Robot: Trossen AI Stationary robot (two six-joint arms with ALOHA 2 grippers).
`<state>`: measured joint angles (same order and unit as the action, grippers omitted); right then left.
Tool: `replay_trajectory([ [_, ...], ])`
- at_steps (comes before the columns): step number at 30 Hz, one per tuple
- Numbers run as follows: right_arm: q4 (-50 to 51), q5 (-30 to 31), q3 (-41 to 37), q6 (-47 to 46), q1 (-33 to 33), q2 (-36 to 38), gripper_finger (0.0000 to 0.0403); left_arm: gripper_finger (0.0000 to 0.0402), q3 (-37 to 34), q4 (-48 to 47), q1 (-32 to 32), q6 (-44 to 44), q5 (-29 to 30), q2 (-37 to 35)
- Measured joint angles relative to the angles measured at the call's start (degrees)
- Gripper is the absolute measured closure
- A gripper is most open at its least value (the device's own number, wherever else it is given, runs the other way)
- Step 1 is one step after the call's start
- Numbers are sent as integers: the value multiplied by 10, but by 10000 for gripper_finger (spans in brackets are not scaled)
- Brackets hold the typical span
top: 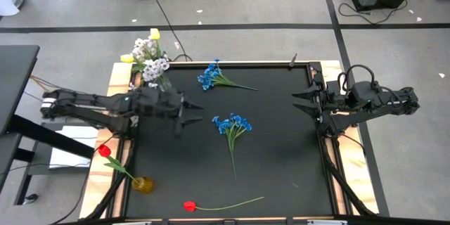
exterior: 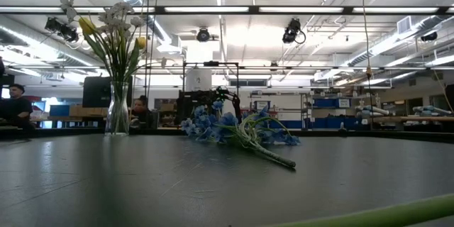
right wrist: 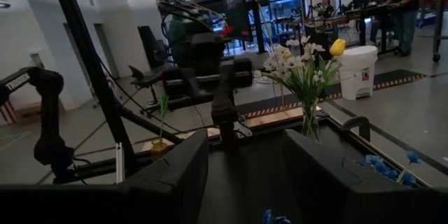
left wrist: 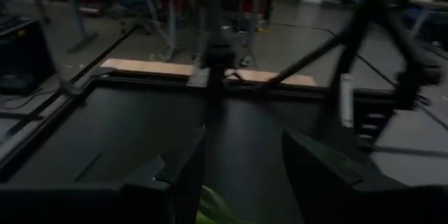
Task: Sort flowers into vase by color
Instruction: Put the top blue flowers into the yellow vase
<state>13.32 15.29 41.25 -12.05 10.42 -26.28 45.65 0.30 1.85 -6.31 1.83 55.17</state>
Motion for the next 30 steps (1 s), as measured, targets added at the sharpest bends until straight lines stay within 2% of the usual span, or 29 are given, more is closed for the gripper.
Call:
replay_trajectory([
  [4, -1, 1, 0, 13, 0, 0, 211, 210, 0, 64, -69, 17, -34, 46],
  [9, -14, 3, 0, 16, 0, 0, 211, 210, 1, 143, -138, 6, -112, 104],
  [14, -114, 51, 0, 17, 0, -11, 211, 210, 1, 148, -179, -11, -196, 131],
  [19, -204, 53, 0, 17, 0, -15, 211, 210, 1, 141, -205, -61, -202, 112],
  [21, -258, 107, 1, 12, -1, -25, 211, 210, 1, 138, -216, -82, -202, 97],
  [23, -284, 235, 2, -29, -2, -41, 211, 210, 1, 130, -225, -94, -201, 84],
  [25, -265, 378, 2, -84, -4, -67, 211, 210, 1, 121, -228, -94, -198, 74],
  [26, -243, 425, 2, -100, -6, -84, 211, 210, 1, 118, -227, -94, -198, 71],
  [28, -198, 464, 0, -121, -24, -123, 211, 210, 1, 118, -226, -91, -198, 68],
  [30, -169, 447, 0, -149, -50, -164, 211, 210, 1, 111, -226, -93, -189, 69],
])
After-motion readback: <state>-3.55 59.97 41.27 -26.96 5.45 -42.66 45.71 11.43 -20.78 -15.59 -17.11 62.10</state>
